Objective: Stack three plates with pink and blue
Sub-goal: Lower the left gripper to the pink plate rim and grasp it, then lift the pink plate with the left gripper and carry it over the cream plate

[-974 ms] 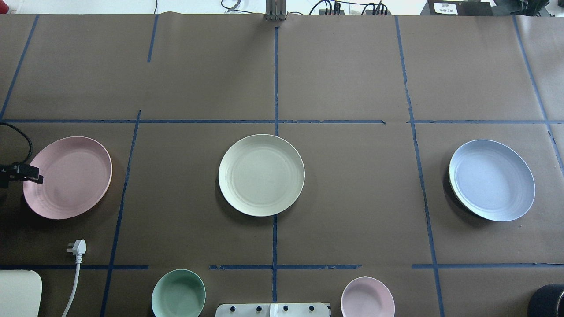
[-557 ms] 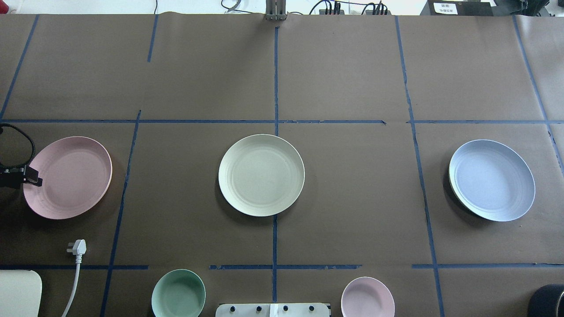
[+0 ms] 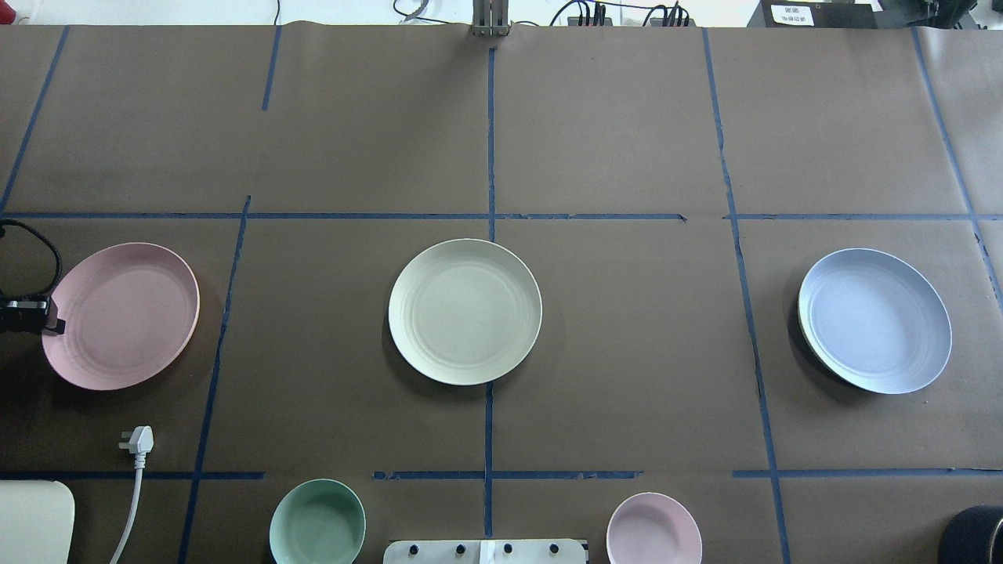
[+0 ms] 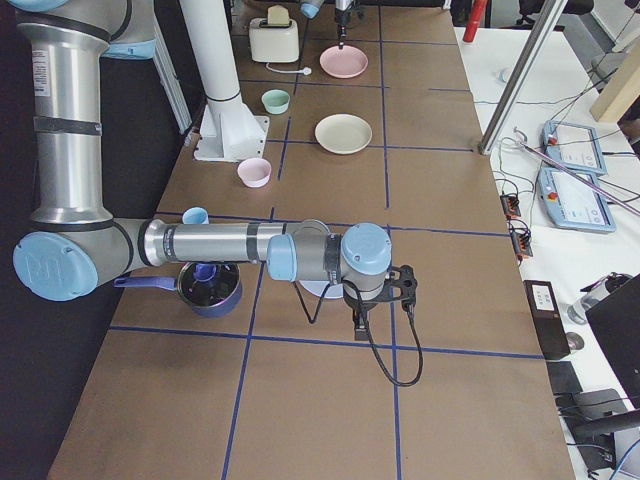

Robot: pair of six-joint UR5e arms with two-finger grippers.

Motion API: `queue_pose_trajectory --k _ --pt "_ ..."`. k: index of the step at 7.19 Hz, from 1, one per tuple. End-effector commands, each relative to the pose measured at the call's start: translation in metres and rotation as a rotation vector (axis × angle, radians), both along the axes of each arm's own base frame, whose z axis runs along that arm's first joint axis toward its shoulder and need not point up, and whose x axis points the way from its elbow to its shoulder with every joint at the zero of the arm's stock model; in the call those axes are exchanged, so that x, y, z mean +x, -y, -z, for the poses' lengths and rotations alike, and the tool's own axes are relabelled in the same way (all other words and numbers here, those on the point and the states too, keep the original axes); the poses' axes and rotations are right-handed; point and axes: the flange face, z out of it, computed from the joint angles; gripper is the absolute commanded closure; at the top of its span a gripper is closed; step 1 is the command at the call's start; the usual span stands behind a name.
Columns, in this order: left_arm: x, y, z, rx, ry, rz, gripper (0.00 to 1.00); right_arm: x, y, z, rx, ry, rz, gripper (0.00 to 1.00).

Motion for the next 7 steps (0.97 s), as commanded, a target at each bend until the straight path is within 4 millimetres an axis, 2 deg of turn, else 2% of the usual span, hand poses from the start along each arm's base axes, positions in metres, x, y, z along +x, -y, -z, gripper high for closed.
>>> queue_pose_trajectory --k 1,2,3,4,5,6,7 --pt "-0.058 0.01 0.007 -0.093 -0.109 0.065 1.0 -0.001 0.011 0.011 0.024 -0.001 0.002 0.0" --pt "-0.065 0.013 0.019 -0.113 -0.145 0.067 1.0 -0.001 0.016 0.017 0.033 0.005 0.0 0.0" --pt "-0.071 0.025 0.052 -0.141 -0.14 0.09 1.0 -0.001 0.015 0.012 0.024 0.007 0.0 0.0" --pt "-0.063 0.054 0.124 -0.128 -0.14 0.101 1.0 -0.002 0.014 0.012 -0.005 0.012 -0.022 0.0" --pt "-0.05 0.069 0.179 -0.158 -0.13 0.133 1.0 -0.007 0.015 0.015 -0.044 0.022 -0.058 0.0" --pt "0.004 0.067 0.233 -0.195 -0.138 0.146 1.0 -0.015 0.016 0.016 -0.057 0.026 -0.07 0.0" --pt "0.068 0.057 0.284 -0.211 -0.139 0.159 1.0 -0.024 0.017 0.016 -0.061 0.032 -0.062 0.0"
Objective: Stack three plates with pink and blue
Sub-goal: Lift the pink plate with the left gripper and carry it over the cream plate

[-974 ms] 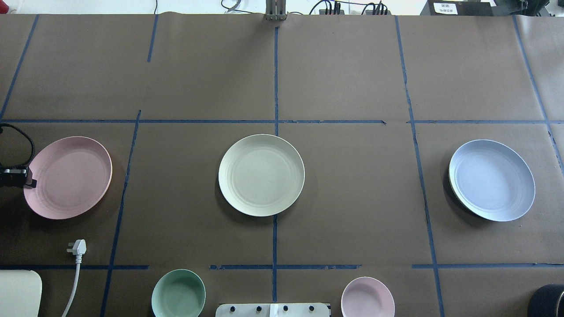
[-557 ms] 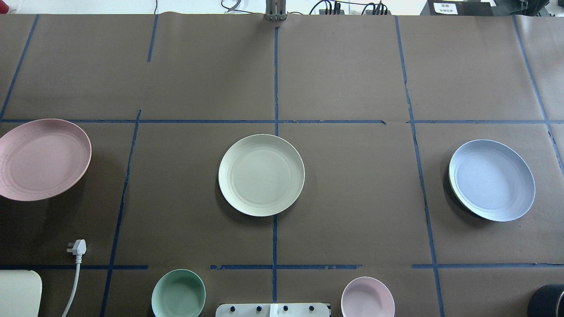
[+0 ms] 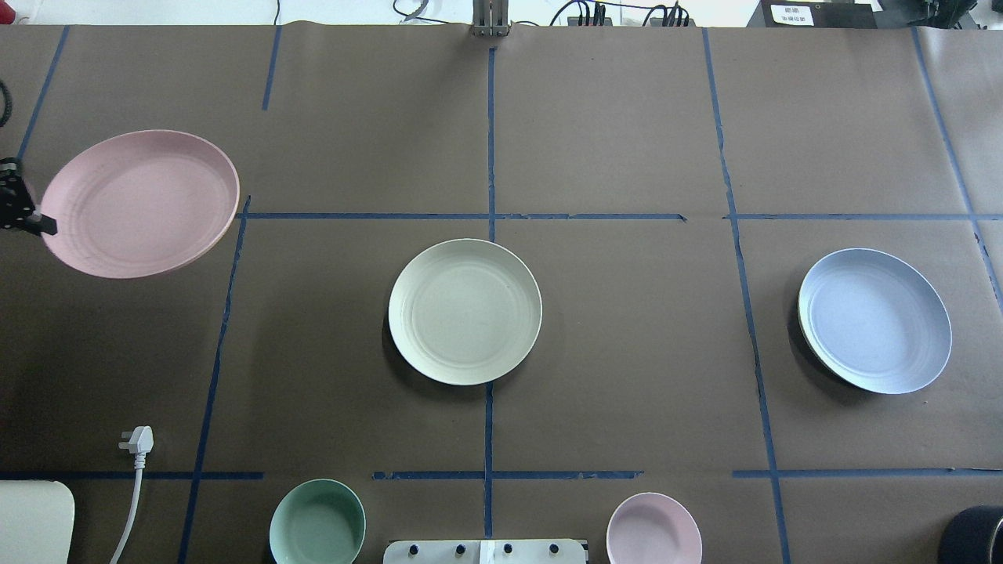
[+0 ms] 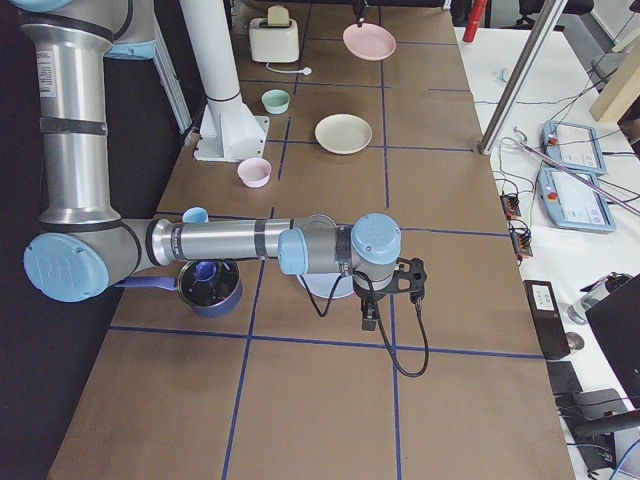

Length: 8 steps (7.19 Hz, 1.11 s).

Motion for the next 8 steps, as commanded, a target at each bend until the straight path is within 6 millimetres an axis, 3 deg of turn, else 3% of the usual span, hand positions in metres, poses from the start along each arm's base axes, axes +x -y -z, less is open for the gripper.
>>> queue_pose_trajectory --k 1,3,4,5,7,8 --pt "0.125 -0.031 0.107 -0.056 -0.02 0.033 1.0 -0.017 0.001 0.003 -0.025 0.036 -0.001 0.0" --pt "0.222 -0.074 0.162 -0.069 -0.04 0.038 1.0 -0.025 0.003 0.008 -0.031 0.052 0.006 0.0" --pt "0.256 -0.092 0.174 -0.051 -0.035 0.046 1.0 -0.03 0.004 0.009 -0.032 0.057 0.015 0.0" --pt "0.276 -0.103 0.17 -0.031 -0.032 0.043 1.0 -0.037 0.006 0.013 -0.042 0.074 0.017 0.0" --pt "0.317 -0.091 0.174 -0.055 -0.065 0.056 1.0 -0.046 0.005 0.018 -0.023 0.08 0.018 0.0" --pt "0.324 -0.087 0.17 -0.058 -0.055 0.057 1.0 -0.048 0.005 0.019 -0.028 0.081 0.015 0.0"
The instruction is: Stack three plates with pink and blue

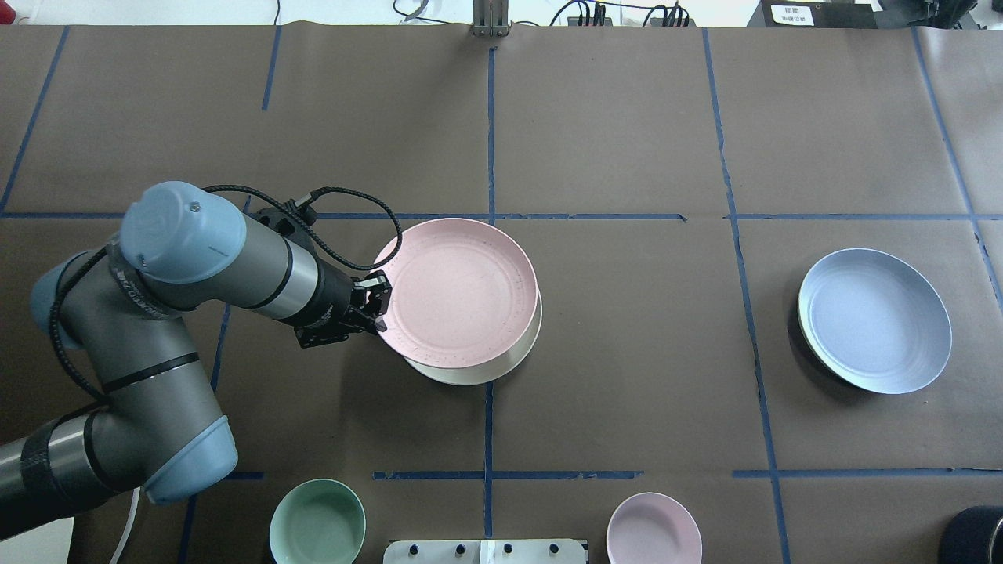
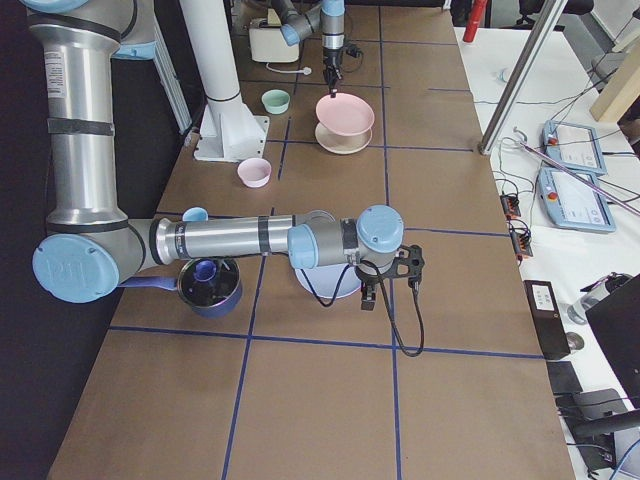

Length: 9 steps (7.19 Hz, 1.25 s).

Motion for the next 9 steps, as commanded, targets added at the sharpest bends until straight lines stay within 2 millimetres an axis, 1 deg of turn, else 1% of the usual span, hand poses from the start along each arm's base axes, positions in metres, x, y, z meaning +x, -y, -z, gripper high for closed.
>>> queue_pose_trajectory --k 1,2,3,4,5,6,7,8,9 --pt "0.014 0.004 -0.001 -0.002 -0.002 0.0 0.8 -0.009 -0.001 0.005 -0.01 0.004 -0.003 0.0" --pt "0.012 0.004 -0.003 0.017 0.004 -0.008 0.01 -0.014 -0.002 0.007 -0.009 0.005 0.007 0.0" --pt "0.003 0.002 0.005 0.039 -0.014 -0.01 0.0 -0.02 -0.005 0.009 -0.02 0.008 0.004 0.0" --pt "-0.009 0.003 0.015 0.046 -0.03 -0.002 0.0 -0.038 -0.027 -0.007 0.0 0.01 0.02 0.0" --pt "-0.023 0.009 0.019 0.037 -0.028 0.009 0.0 -0.053 -0.047 -0.014 0.015 0.027 -0.023 0.0" --pt "-0.037 0.019 0.015 0.019 -0.019 0.016 0.0 -0.074 -0.079 -0.028 0.009 0.039 -0.045 0.0" --pt "-0.057 0.022 0.004 0.039 0.001 0.022 0.0 -0.091 -0.097 -0.037 0.029 0.014 -0.069 0.0" --pt "-0.073 0.016 0.0 0.099 0.053 -0.02 0.0 -0.104 -0.106 -0.058 0.02 -0.011 -0.061 0.0" --pt "-0.089 0.017 0.004 0.144 0.105 -0.05 0.0 -0.119 -0.108 -0.075 0.034 -0.027 -0.054 0.0"
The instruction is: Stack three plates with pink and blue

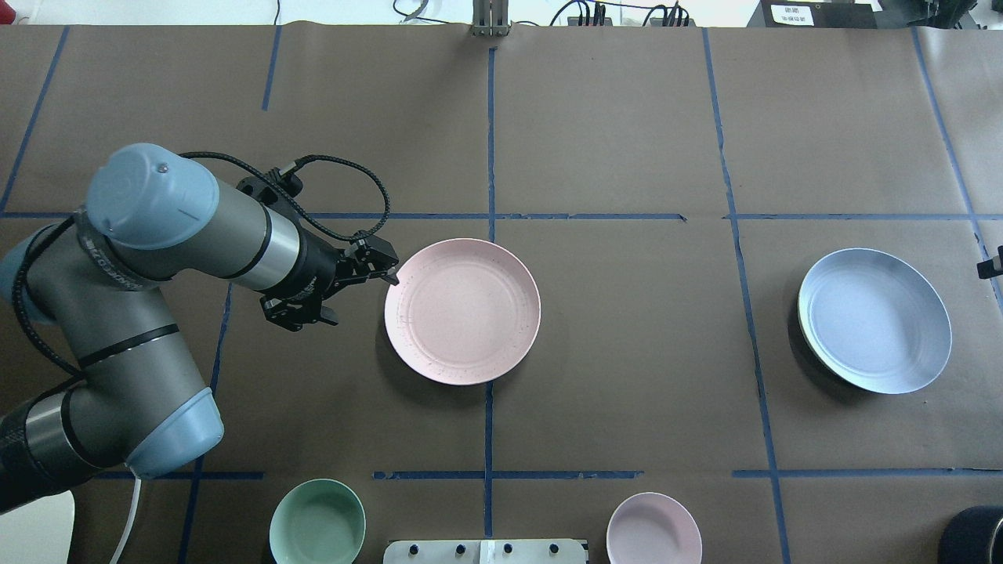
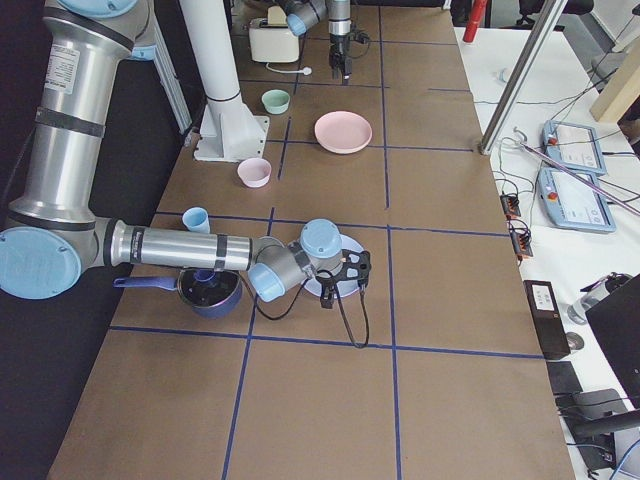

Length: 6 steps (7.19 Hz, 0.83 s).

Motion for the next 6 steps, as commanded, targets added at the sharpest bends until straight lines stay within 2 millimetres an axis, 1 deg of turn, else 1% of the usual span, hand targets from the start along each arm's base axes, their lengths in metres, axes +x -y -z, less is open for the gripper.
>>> queue_pose_trajectory --k 1,2,3,4,6 --pt "-0.042 0.002 -0.004 0.079 0.101 -0.044 0.0 -0.038 -0.003 -0.027 -0.02 -0.038 0.001 0.0" --pt "-0.07 -0.007 -0.017 0.112 0.124 -0.062 0.0 -0.043 0.002 -0.035 -0.031 -0.047 0.004 0.0" --pt "-0.088 -0.009 -0.029 0.135 0.143 -0.068 0.0 -0.044 0.002 -0.04 -0.04 -0.051 0.006 0.0" --pt "-0.102 -0.004 -0.037 0.145 0.157 -0.061 0.0 -0.049 0.008 -0.045 -0.047 -0.051 0.01 0.01" --pt "-0.125 -0.004 -0.055 0.147 0.174 -0.071 0.0 -0.051 0.008 -0.051 -0.057 -0.056 0.016 0.36"
